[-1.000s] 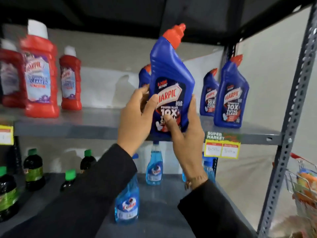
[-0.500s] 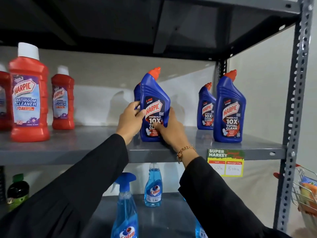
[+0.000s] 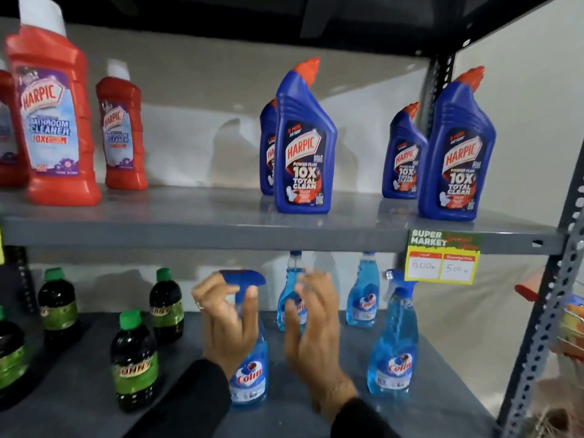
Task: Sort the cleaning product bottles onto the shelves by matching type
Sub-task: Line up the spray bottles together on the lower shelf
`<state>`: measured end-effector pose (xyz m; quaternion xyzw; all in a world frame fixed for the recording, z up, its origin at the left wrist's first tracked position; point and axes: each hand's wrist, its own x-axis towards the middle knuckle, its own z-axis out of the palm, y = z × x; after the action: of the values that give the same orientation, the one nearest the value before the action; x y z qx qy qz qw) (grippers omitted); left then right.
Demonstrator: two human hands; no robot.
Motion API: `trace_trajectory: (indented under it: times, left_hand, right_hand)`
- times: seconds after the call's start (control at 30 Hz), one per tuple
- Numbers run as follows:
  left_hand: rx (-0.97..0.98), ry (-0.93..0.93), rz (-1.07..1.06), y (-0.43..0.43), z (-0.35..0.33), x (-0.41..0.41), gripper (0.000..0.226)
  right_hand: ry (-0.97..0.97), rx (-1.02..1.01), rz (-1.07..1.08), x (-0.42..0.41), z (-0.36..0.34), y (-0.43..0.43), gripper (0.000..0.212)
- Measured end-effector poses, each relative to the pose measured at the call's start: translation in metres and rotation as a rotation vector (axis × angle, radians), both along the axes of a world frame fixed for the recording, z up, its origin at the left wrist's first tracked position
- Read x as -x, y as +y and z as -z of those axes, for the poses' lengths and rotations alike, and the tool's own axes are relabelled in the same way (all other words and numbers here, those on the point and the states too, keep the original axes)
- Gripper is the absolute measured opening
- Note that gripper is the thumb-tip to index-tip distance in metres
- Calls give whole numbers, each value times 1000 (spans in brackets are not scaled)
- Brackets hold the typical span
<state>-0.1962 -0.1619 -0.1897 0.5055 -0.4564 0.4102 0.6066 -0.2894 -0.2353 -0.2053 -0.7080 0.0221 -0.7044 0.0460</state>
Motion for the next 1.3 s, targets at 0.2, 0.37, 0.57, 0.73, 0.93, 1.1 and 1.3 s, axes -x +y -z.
trace_trajectory:
  times: [0.2,0.37,0.57,0.73,0.93,1.1,1.3]
  left_hand:
    - [-651,806,107,-5,73,-26,65]
    - [-787,917,350,-13,66,-31,23]
    - [-820,848,440,-36,67,-23,22]
    - [-831,822,454,-67,69,5,27]
    - [-831,818,482,-90,71,24,33]
    - [-814,853,482,-92,75,23,40]
    - [-776,860,477,-87,81,32,56]
  right_hand:
    - [681,-1059,-291,-29,104,4,72]
    - [721,-1183,-403,-56,121,-2,65]
    - [627,-1152,-310,-33,121,-21,62]
    - [626,-1160,-219,2,118,-50,62]
    - [615,-1157,-178,23,119,-71,60]
    - [629,-1184,-219,26,117,-72,55]
    - [648,-1173,-193,28,118,-72,61]
